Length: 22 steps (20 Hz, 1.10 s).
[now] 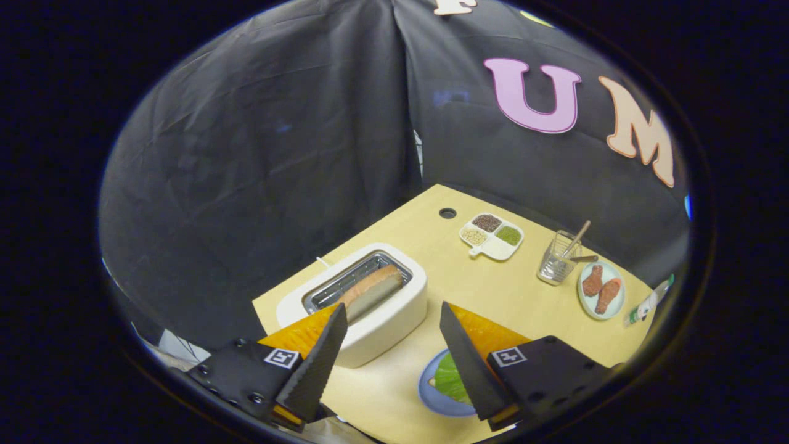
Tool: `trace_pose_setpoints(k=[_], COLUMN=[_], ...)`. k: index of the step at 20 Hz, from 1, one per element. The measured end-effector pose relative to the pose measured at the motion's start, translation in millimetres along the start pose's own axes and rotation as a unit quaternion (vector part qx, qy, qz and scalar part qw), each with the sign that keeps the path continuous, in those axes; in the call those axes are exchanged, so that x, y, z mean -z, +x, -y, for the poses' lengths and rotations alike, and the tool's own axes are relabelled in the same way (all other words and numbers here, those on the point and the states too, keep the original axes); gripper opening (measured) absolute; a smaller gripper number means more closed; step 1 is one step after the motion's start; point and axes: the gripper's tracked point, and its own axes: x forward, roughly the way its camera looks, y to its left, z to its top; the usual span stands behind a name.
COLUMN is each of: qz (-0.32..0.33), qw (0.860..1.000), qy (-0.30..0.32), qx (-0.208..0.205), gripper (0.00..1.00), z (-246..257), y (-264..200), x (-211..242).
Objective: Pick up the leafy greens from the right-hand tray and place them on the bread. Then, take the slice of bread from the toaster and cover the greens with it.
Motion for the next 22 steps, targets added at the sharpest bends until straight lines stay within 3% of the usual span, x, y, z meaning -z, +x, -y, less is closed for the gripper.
trace_pose_setpoints(k=[6,11,19,22], qz=[-0.007,-0.027,-0.075,-0.078], qw=[0.999,0.994,0.988,0.984], qy=[0.05,0.103,0.132,0.162], qx=[0.002,-0.019,0.02,0.007], gripper=[0.96,0.96,0.93,0.65], z=[-6,-26,-12,-16], y=[27,50,88,94], x=[-10,-11,8,8])
